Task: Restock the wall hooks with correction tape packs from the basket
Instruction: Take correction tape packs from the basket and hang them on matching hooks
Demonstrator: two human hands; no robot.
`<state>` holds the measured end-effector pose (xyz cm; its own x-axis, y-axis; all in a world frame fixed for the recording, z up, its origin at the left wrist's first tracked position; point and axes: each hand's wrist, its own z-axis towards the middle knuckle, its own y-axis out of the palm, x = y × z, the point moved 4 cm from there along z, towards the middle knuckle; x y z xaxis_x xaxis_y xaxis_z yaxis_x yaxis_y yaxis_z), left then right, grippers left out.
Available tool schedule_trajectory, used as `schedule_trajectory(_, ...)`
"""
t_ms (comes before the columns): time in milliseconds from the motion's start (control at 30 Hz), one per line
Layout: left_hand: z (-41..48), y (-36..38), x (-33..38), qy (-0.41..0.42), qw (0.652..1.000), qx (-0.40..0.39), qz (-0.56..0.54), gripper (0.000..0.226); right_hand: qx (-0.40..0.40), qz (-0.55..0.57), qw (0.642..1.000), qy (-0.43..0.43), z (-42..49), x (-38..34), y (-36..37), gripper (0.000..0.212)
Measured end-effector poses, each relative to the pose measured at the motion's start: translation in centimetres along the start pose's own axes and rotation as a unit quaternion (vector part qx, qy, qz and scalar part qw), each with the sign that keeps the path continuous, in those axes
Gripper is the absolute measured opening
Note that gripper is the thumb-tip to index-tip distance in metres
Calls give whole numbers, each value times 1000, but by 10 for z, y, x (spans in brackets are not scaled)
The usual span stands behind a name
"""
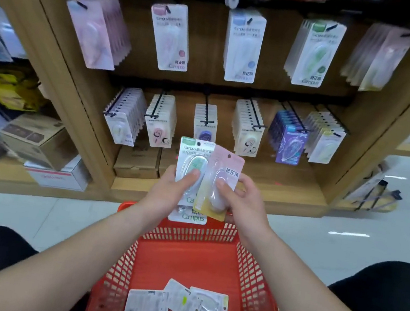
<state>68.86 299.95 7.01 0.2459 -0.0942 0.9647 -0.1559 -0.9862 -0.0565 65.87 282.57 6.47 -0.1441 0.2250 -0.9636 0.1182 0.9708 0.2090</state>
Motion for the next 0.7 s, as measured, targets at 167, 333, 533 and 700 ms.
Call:
schedule_trajectory(167, 0, -13, 31, 22, 1000, -15, 8, 32, -15, -8, 999, -37, 8, -24, 10, 30)
schedule_trajectory(333, 15, -27, 19, 4, 1000, -15, -26, 39, -46, -13, 998, -34, 29, -9, 26, 43)
schedule_trajectory(533, 42, -51, 8, -9, 1000, 9, -21, 43, -82, 11, 996, 42, 57, 14, 38, 46)
schedule_trajectory(700, 56, -71, 16, 0, 999, 32, -36, 44, -48, -12, 998, 27, 74, 12, 47, 29)
